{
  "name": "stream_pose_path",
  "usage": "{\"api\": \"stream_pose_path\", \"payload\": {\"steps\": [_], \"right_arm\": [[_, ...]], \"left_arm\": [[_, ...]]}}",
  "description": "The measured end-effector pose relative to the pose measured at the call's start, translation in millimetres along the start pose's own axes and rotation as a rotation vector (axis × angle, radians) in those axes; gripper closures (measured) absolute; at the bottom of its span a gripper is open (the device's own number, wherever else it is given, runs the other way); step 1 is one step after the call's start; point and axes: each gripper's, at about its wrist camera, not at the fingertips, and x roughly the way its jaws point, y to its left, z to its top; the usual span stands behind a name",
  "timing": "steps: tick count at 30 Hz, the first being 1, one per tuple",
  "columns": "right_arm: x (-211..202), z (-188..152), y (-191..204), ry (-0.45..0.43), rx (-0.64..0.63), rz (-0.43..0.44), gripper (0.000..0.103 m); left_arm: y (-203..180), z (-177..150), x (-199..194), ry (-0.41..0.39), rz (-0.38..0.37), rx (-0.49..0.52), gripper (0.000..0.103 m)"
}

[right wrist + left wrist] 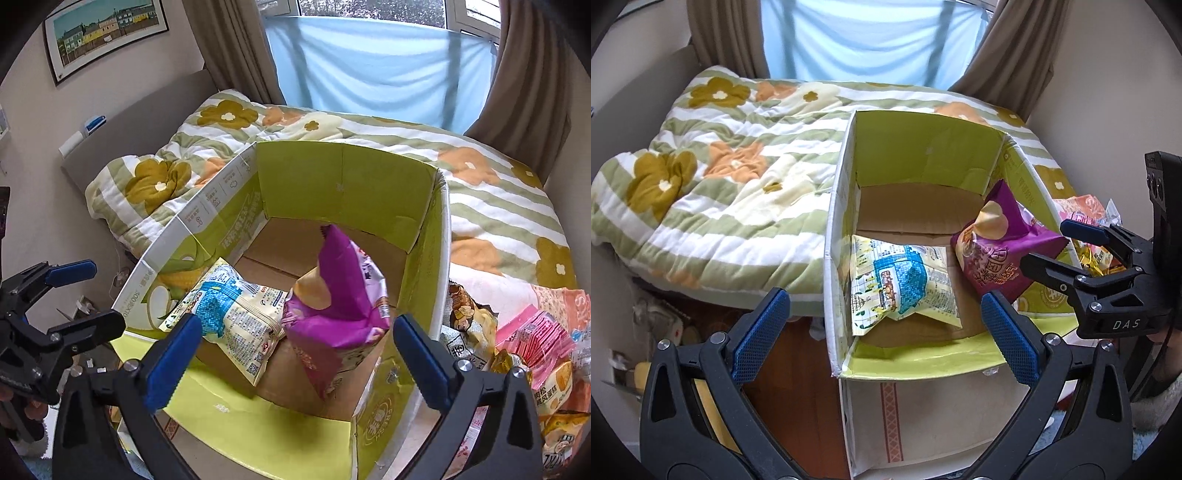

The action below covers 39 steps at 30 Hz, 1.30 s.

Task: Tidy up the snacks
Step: 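Lower the purple bag into the box and open the right tool, then grasp the white pouch with left tool while right tool grasps the dark chocolate bag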

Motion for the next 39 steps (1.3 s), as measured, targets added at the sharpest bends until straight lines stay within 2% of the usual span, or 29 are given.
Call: {"api": "stream_pose_path", "payload": {"steps": [13, 21, 30, 35, 39], "right_arm": [[-43.8, -10.9, 3.0, -0.093, 0.076, -0.001, 0.0], [-88.3, -27.4, 0.5, -0.144, 0.142, -0.085, 0.0], [-142.6, -66.8, -35.2, -0.194, 0.225, -0.184, 0.0], [-172.6, -95.7, -70.2, -0.199, 0.232, -0.241, 0.0], [-195.6, -121.5, -103.8, -0.181, 0.22, -0.275, 0.0]], "left_arm": [[-8.9, -1.0, -19.5, -0.022, -0.023, 0.043, 0.001], [-35.4, 6.1, -37.0, -0.056, -0.102, 0.122, 0.001], [-97.4, -13.2, -40.2, -0.035, -0.192, 0.185, 0.001], [-153.7, -34.0, -35.3, -0.014, -0.212, 0.198, 0.001], [-202.3, -52.2, -24.9, 0.019, -0.208, 0.168, 0.001]]}}
